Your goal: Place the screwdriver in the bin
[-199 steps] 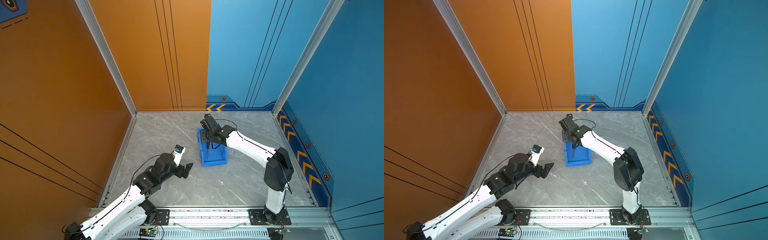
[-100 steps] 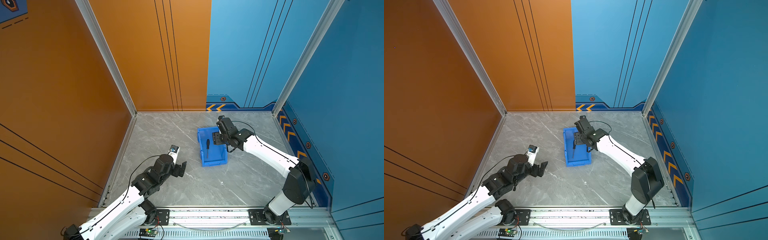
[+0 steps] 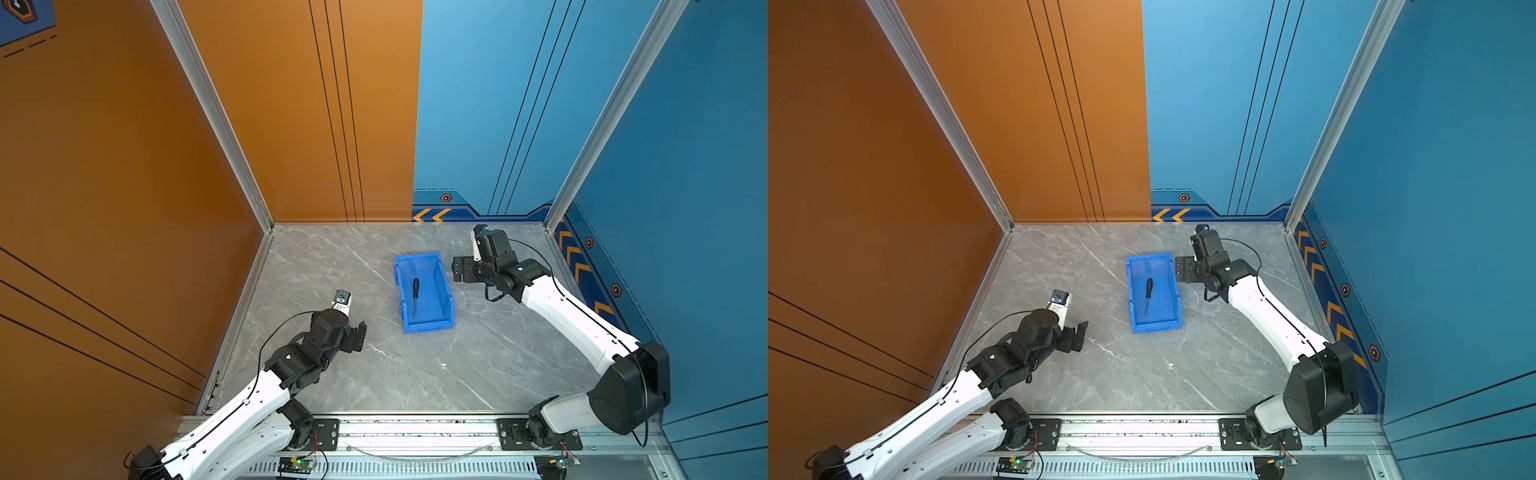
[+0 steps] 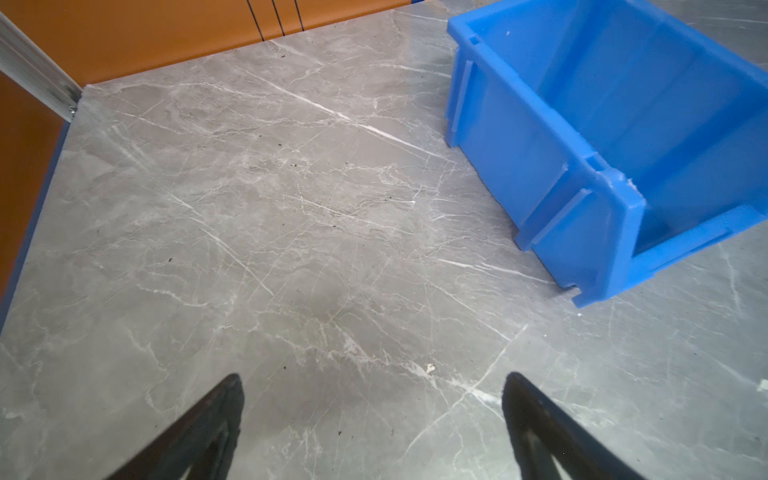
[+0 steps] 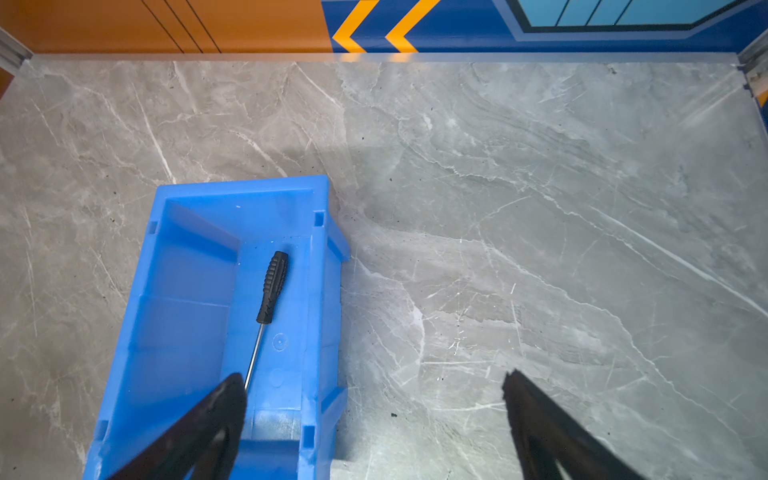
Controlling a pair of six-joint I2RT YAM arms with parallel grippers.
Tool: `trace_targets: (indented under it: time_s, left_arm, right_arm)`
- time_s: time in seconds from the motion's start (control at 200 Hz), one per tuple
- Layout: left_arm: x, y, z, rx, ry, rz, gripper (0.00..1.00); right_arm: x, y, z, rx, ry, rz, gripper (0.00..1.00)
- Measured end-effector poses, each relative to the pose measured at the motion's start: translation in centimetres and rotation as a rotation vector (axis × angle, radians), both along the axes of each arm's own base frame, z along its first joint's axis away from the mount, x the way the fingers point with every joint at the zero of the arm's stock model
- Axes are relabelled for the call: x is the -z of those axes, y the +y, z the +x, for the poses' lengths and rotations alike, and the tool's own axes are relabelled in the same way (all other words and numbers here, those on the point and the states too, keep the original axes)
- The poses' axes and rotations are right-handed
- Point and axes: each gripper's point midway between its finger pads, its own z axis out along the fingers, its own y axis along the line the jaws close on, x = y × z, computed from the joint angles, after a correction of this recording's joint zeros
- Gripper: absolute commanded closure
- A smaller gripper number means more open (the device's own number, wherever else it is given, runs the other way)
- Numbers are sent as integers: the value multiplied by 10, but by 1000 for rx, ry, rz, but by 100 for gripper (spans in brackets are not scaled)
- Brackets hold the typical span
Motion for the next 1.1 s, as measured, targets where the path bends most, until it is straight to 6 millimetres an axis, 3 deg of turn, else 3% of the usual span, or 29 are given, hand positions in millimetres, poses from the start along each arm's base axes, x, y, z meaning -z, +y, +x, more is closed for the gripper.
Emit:
trace_targets:
  time_s: [0.135,0.34,0.471,0.646,0.806,0.961,1.101]
  left_arm:
    - [-2,24,5,-103,-13,25,2]
    - [1,79,16,-332,-36,24,2]
    - [9,102,17,-396,-56,48,2]
    - [22,118,17,-411,-110,86,2]
    - [40,126,16,-413,-135,112,2]
    - [51,129,21,-417,-140,120,2]
    - [54,125,31,-394,-141,123,2]
  right_arm:
    - [4,-28,-8,58,-12,6,0]
    - [21,-100,-21,253,-64,43,0]
    - [43,-142,-28,392,-64,28,0]
    - [79,-197,-42,600,-41,-12,0]
    - [107,-198,-62,561,-76,-53,0]
    - [114,-193,-63,500,-152,-88,0]
    - [132,-187,-71,436,-174,-118,0]
